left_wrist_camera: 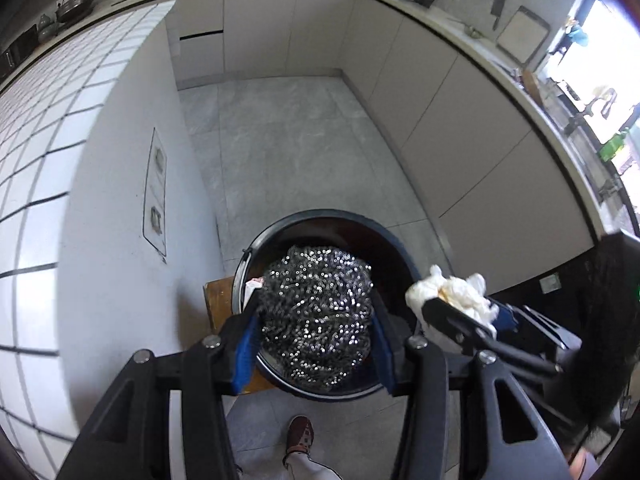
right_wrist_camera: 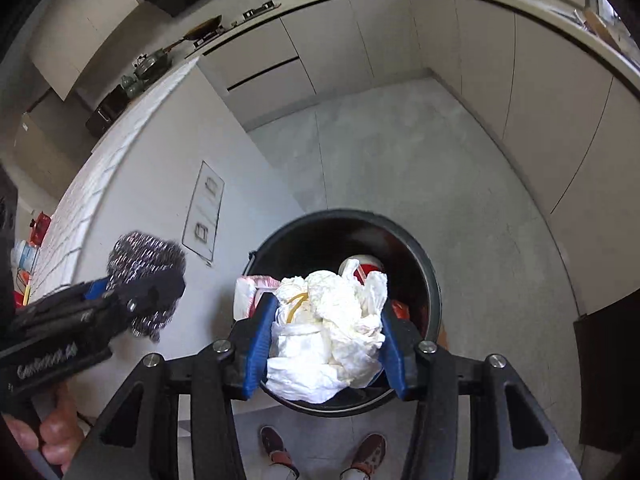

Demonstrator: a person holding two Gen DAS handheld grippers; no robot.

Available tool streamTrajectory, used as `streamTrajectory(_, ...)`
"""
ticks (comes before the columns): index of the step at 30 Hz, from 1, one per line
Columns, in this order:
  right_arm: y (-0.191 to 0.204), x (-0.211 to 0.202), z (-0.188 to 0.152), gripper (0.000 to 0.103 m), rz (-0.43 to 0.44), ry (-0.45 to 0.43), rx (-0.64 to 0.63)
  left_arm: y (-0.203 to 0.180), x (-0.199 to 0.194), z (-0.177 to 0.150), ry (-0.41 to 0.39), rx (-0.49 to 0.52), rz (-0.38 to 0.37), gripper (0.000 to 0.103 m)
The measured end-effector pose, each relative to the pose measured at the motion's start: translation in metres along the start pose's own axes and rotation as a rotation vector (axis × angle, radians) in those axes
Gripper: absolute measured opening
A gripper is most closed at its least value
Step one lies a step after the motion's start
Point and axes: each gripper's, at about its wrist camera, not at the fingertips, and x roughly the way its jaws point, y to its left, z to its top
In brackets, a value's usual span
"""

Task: Collect trash

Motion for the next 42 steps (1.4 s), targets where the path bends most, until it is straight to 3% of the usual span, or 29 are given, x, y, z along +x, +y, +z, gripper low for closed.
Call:
streamTrajectory(2, -0.002, 0.003, -0.004, 0.055, -0.001, -0.011, 0.008, -0.002, 0.007, 0.003, -0.002, 0.011, 0.022, 0.051)
streamTrajectory(4, -0.001, 0.006, -0.004, 0.067, 0.007, -0.013, 0.019, -0.006, 0.008, 0.003, -0.003, 0.011, 0.034, 0.053)
streamTrajectory(6, -0.005, 0.003, -0.003, 0.071, 0.012, -0.026, 0.032, -0.01, 0.011, 0.005, 0.011, 0.012, 0.036, 0.056)
streamTrajectory(13, -0.016, -0.025, 0.004, 0.071, 0.02, -0.111, 0.07, -0.017, 0.002, 0.008, -0.03, 0.02, 0.083, 0.07)
streamTrajectory(19, -0.015, -0.041, 0.003, 0.071, 0.013, -0.135, 0.059, -0.021, -0.017, 0.006, -0.078, 0.019, 0.095, 0.071)
streamTrajectory(26, 0.004, -0.073, -0.012, 0.071, -0.021, -0.135, 0.031, -0.017, -0.077, -0.018, -0.163, 0.003, 0.094, 0.071)
streamTrajectory(32, 0.041, -0.124, -0.048, 0.072, -0.045, -0.15, -0.031, -0.008, -0.158, -0.073, -0.281, 0.042, 0.106, 0.08)
streamTrajectory(37, 0.102, -0.191, -0.12, 0.078, -0.109, -0.229, -0.139, 0.013, -0.222, -0.143, -0.368, 0.044, 0.122, 0.091)
streamTrajectory(42, 0.155, -0.257, -0.198, 0.086, -0.095, -0.322, -0.163, 0.034, -0.266, -0.212, -0.364, 0.035, 0.16, 0.092)
